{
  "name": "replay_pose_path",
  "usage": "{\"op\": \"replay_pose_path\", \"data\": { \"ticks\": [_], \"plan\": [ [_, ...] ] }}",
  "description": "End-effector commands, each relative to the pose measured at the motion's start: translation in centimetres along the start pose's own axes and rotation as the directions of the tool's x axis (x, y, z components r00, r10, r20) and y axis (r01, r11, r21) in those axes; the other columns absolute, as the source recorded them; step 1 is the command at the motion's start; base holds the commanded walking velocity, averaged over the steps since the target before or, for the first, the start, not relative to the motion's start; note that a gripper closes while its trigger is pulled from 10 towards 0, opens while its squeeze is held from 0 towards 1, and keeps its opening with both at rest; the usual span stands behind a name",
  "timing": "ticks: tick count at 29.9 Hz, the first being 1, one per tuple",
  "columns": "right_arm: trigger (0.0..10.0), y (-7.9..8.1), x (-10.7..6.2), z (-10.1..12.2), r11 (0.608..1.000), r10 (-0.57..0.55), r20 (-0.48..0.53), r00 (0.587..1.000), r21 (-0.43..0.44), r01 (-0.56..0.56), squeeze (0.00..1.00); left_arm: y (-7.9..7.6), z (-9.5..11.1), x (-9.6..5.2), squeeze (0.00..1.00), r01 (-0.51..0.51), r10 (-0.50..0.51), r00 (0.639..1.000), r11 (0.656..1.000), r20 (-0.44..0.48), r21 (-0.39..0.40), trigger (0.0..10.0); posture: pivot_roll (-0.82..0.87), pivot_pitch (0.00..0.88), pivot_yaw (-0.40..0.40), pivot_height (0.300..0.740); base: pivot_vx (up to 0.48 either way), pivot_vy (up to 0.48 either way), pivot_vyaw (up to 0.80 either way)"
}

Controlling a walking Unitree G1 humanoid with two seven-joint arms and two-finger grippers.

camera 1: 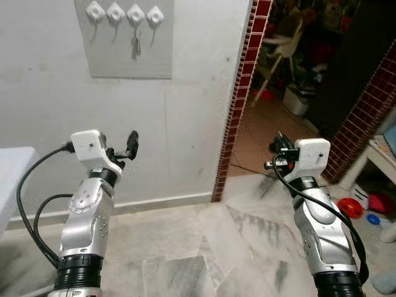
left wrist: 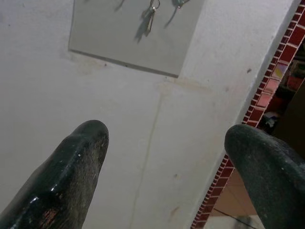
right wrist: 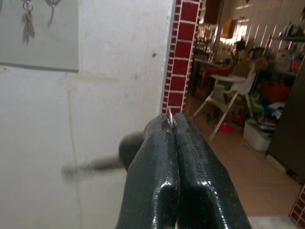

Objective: Hang keys on a hook

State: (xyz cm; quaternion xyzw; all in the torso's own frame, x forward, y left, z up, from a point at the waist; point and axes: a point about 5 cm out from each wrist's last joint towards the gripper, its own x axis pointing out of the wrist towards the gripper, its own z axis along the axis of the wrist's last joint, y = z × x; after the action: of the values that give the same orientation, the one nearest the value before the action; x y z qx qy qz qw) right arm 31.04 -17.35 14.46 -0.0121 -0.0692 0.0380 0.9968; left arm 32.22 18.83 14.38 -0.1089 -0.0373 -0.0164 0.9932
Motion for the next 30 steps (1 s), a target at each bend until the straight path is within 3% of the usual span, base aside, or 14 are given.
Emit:
{"op": "replay_pose_path", "data": {
  "ticks": [1,11,14,19,27,29,30],
  "plan": [
    [10.0,-0.10,0.34,0.47,1.000,-0.005,0.007,1.000,-0.005,0.005,0.00,-0.33,0.14,0.11,0.00,0.007,-0.007,1.000,1.000,0.004,-0.008,10.0,-0.04,0.000,-0.071,0.740,0.000,0.000,0.00],
    [10.0,0.00,0.34,0.52,1.000,0.001,-0.006,1.000,0.000,-0.001,0.00,-0.30,-0.12,0.22,0.00,-0.003,0.003,1.000,0.998,-0.012,-0.056,10.0,-0.04,0.000,-0.072,0.740,0.000,0.000,0.00],
    [10.0,0.02,0.31,0.56,1.000,0.000,-0.008,1.000,0.006,0.000,0.00,-0.14,-0.10,0.29,0.00,-0.011,0.011,1.000,0.998,-0.013,-0.063,10.0,-0.04,0.000,-0.072,0.740,0.000,0.375,0.00],
    [10.0,0.09,0.27,0.55,1.000,-0.003,-0.010,1.000,-0.006,0.003,0.00,0.01,-0.26,0.43,0.00,-0.038,0.038,0.999,0.999,-0.034,-0.003,10.0,-0.05,0.000,-0.071,0.740,0.000,0.187,0.00],
    [10.0,-0.16,0.10,0.36,0.999,-0.051,-0.031,0.998,-0.012,0.050,0.00,-0.14,-0.16,0.46,0.00,-0.034,0.034,0.999,0.999,-0.031,0.001,10.0,-0.05,0.000,-0.069,0.740,0.000,0.000,0.00],
    [10.0,-0.22,0.08,0.22,0.998,-0.049,-0.066,0.997,0.045,0.052,0.00,-0.15,-0.20,0.48,0.00,-0.035,0.035,0.999,0.999,-0.042,0.000,10.0,-0.05,0.000,-0.067,0.740,0.000,0.000,0.00],
    [10.0,-0.28,0.09,0.38,0.998,-0.049,-0.057,0.997,0.034,0.051,0.00,-0.16,-0.17,0.48,0.00,-0.031,0.031,0.999,1.000,-0.042,0.001,10.0,-0.05,0.000,-0.067,0.740,0.000,0.000,0.00]
  ]
}}
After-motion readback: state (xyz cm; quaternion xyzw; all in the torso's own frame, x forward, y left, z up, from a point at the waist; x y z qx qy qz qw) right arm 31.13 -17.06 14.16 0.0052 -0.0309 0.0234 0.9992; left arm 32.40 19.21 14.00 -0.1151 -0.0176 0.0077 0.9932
